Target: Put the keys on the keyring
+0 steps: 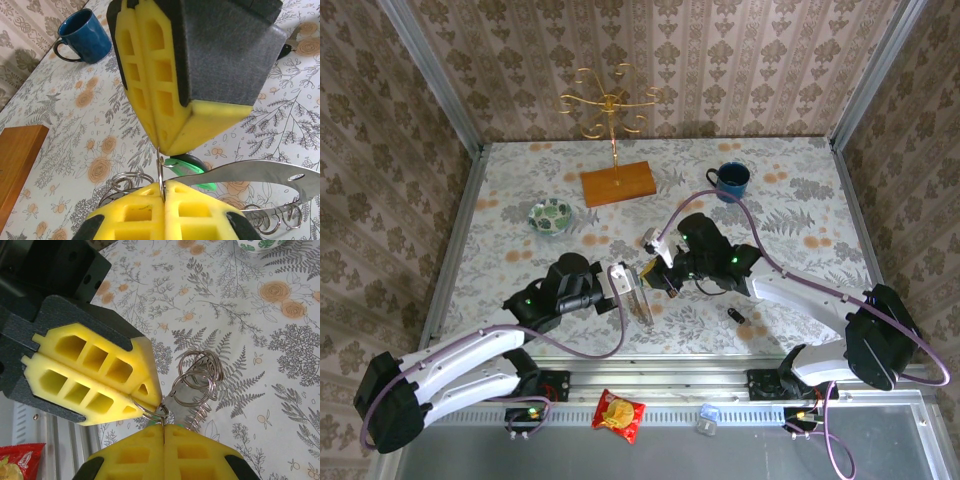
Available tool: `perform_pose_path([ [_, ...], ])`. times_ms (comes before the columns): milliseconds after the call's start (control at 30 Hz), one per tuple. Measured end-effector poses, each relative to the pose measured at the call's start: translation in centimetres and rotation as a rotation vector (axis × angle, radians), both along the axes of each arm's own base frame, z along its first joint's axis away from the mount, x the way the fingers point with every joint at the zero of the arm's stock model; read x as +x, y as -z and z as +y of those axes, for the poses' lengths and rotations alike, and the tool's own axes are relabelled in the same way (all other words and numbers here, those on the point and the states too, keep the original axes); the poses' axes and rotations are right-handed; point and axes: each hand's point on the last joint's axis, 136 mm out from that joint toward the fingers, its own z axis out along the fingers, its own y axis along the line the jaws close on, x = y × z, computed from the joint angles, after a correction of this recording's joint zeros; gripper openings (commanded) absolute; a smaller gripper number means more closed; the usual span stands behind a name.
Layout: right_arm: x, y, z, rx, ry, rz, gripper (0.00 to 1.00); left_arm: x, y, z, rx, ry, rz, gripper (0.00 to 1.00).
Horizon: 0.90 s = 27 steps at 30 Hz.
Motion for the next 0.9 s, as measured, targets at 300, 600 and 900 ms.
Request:
perform_pose_path([
  [300, 0.1, 0.1, 0.0, -0.007, 0.006, 0.024, 0.07, 0.1, 0.1, 0.0, -0.01, -0.004, -0.012, 0.0],
  [600, 0.9, 0.1, -0.7, -0.013, 0.021, -0.005, 0.39, -0.2, 0.4, -0.2, -0.041, 0.004, -0.019, 0.0],
  [900, -0.1, -1.6, -2.2, 0.042, -0.036, -0.164, 0.37, -0.7, 0.2, -0.4, -0.132, -0.001, -0.002, 0.0],
])
